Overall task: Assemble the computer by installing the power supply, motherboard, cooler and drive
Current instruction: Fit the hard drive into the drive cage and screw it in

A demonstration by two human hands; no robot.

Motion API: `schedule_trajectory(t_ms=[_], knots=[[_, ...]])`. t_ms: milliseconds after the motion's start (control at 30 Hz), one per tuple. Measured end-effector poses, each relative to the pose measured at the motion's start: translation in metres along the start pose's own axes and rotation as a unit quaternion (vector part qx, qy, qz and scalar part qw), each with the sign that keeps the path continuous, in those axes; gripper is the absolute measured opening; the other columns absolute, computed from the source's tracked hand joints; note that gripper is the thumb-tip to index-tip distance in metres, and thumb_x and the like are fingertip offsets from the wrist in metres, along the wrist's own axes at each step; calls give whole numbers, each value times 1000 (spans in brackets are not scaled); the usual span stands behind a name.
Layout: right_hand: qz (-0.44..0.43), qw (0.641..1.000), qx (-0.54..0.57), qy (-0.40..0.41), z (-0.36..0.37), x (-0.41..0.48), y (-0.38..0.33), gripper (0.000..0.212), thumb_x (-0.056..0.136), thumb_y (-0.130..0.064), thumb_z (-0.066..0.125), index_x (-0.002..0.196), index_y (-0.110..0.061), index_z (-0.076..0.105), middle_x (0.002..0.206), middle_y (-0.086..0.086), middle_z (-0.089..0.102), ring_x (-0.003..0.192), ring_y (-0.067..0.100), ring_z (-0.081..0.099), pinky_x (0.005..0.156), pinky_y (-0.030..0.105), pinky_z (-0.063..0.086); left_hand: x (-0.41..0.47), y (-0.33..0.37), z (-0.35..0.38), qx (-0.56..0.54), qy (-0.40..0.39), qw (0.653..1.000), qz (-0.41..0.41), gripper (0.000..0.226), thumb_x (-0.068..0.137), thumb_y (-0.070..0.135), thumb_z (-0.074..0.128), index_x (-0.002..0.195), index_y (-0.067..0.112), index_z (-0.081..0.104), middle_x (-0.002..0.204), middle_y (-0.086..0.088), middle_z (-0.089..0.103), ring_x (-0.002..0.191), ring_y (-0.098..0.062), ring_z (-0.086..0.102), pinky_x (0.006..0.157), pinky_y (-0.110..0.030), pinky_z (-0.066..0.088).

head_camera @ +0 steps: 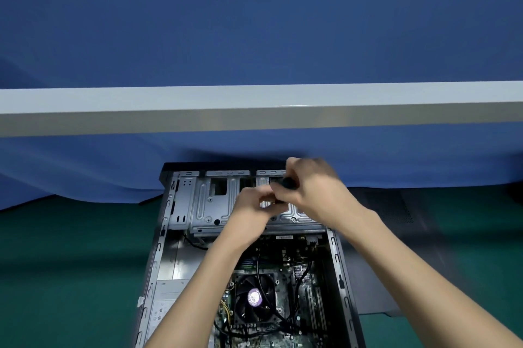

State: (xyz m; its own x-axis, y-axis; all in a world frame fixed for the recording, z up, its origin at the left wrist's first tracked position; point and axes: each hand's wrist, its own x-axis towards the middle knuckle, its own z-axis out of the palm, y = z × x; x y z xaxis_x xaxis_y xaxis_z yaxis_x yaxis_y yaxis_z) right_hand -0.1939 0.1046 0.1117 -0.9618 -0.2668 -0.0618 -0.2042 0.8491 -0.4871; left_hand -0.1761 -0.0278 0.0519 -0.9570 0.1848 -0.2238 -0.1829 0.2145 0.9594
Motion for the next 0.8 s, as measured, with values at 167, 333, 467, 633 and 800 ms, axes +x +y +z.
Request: schedule_trajectory(t_ms=[167, 333, 467, 633, 800], knots=[[44, 997, -63, 14, 4, 4, -4, 55, 81, -67, 54, 76, -12, 52, 74, 0, 52, 79, 25, 53, 54, 30, 33, 1, -3, 2, -18, 42, 999, 11, 33, 74, -5, 73, 92, 19, 60, 81, 13, 62, 76, 1, 58, 70, -10, 50], [0, 1000, -27, 1, 5, -1, 0, 39, 86, -44, 61, 70, -12, 44, 64, 3, 46, 73, 32, 51, 58, 34, 33, 2, -5, 4, -18, 9, 1000, -7, 27, 63, -2, 78, 78, 16, 66, 85, -5, 71, 85, -16, 66, 81, -27, 54], [25, 998, -54, 24, 3, 0, -4, 52, 82, -64, 55, 68, -15, 47, 63, -2, 46, 70, 23, 51, 59, 31, 33, 5, -10, 8, -51, 55, 997, -32, 32, 66, -13, 72, 75, 15, 58, 72, 2, 66, 73, -16, 64, 71, -26, 56], [20, 999, 1, -28, 0, 2, -4, 41, 81, -42, 67, 65, -12, 43, 63, 7, 50, 71, 32, 56, 56, 36, 40, 1, -9, -1, -36, 25, 999, 4, 34, 63, -12, 75, 64, 20, 65, 67, 3, 69, 68, -8, 64, 62, -15, 48], [37, 999, -19, -16, -3, 5, -5, 41, 76, -55, 67, 78, -16, 53, 72, -1, 48, 81, 24, 53, 61, 32, 35, 5, -3, 2, -61, 66, 995, -35, 21, 71, -13, 69, 75, 6, 63, 71, -11, 66, 63, -11, 64, 63, -30, 55]])
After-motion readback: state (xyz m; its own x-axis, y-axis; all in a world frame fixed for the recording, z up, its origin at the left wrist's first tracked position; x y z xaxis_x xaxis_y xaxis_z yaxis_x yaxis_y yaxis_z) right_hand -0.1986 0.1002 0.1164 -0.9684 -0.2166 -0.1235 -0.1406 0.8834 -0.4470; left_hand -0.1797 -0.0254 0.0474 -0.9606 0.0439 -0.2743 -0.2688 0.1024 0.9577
